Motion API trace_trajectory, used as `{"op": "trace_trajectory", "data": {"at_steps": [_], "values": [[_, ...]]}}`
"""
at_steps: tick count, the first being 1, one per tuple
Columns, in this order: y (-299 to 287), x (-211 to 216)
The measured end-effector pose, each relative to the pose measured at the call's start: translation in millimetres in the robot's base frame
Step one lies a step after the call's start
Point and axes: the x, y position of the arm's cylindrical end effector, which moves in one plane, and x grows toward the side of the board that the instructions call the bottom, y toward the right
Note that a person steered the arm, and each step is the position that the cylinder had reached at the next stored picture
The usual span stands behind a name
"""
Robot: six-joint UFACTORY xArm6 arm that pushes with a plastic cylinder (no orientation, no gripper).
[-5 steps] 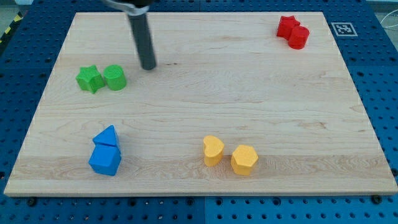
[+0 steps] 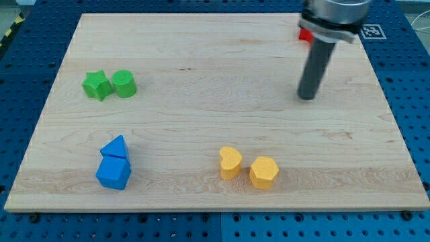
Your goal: Move the red star towards the top left
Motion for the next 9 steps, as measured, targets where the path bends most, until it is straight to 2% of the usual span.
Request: {"op": "trace_trajectory", "data": {"at_steps": [1, 3, 7, 9], "values": [[42, -24], [80, -91], [111, -114], [108, -127]]}}
